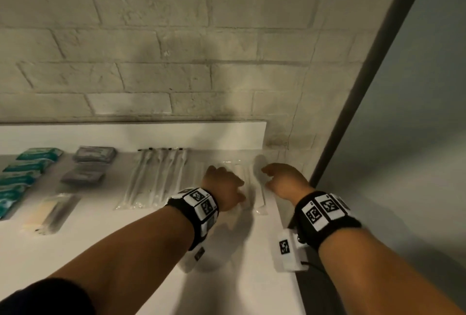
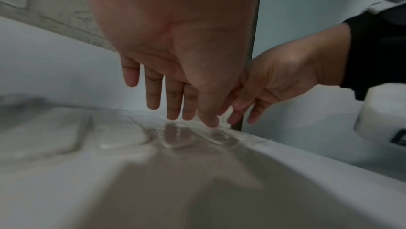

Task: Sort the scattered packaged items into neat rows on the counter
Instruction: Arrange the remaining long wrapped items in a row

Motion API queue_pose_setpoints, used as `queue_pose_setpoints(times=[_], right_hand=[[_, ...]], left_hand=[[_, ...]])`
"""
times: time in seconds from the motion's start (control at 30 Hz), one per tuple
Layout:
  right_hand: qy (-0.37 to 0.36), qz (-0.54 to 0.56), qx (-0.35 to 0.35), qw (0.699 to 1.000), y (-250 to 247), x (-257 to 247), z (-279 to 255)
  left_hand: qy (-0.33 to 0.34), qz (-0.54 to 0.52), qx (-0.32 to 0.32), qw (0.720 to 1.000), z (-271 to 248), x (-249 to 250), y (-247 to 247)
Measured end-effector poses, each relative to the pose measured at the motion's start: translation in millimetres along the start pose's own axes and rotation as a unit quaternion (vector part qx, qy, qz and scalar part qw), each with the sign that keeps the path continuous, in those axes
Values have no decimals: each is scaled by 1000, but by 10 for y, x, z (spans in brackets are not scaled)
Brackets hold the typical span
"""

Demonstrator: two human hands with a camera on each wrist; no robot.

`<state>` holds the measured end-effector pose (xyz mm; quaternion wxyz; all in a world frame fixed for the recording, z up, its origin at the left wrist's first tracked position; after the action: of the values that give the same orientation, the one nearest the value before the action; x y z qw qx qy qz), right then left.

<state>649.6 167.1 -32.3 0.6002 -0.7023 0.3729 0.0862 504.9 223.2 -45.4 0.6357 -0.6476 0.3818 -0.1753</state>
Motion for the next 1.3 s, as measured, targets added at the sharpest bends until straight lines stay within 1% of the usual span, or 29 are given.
queue_pose_setpoints(times=[0.07, 0.1, 0.17, 0.3, 0.43, 0.63, 0.73, 0.83, 0.9, 1.0, 1.07, 1.2, 1.3], right_hand=[[-52, -65, -53, 995, 94, -32, -34], [-64, -92, -79, 991, 153, -30, -39], [-59, -113, -100, 987, 214, 5, -27], [-53, -136, -101, 984, 165, 24, -19], [-49, -118, -102, 986, 154, 28, -49], [-50, -121, -106, 986, 138, 15, -85], [-56, -94, -108, 988, 115, 19, -112], [-105, -73, -91, 988, 108, -19, -157], [-133, -97, -91, 982, 155, -77, -206], [-143, -204, -125, 960, 294, -183, -283], [-139, -251, -139, 948, 355, -224, -295], [-123, -273, -151, 942, 363, -238, -309], [-133, -264, -147, 944, 344, -273, -346]], left_hand=[[-9, 2, -13, 1000, 23, 73, 37], [-13, 2, -16, 1000, 30, 90, 35], [-20, -4, -22, 1000, 40, 98, 37], [-23, -17, -27, 999, 19, 98, 36], [-26, -30, -31, 999, -1, 95, 23], [-17, -27, -30, 999, -6, 109, 36], [-15, -30, -6, 999, -28, 107, 16], [-40, -41, 34, 998, -105, 29, -17], [-54, -25, 23, 998, -165, -58, 5], [-48, 4, -48, 998, -221, -104, 97], [-41, 12, -77, 996, -239, -63, 140], [-39, 10, -64, 997, -239, -1, 148], [-50, -13, -46, 998, -279, -22, 112]])
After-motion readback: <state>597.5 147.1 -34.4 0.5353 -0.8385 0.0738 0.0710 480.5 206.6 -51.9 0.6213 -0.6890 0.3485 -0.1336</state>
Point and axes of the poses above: each hand's wrist, its own z-axis towards the middle knuckle, its own y-axis out of the palm, x = y × z, the point moved 4 cm from there along z, towards the middle knuckle, and after that the axes turned 12 degrees about z, right-handed, at the moved point
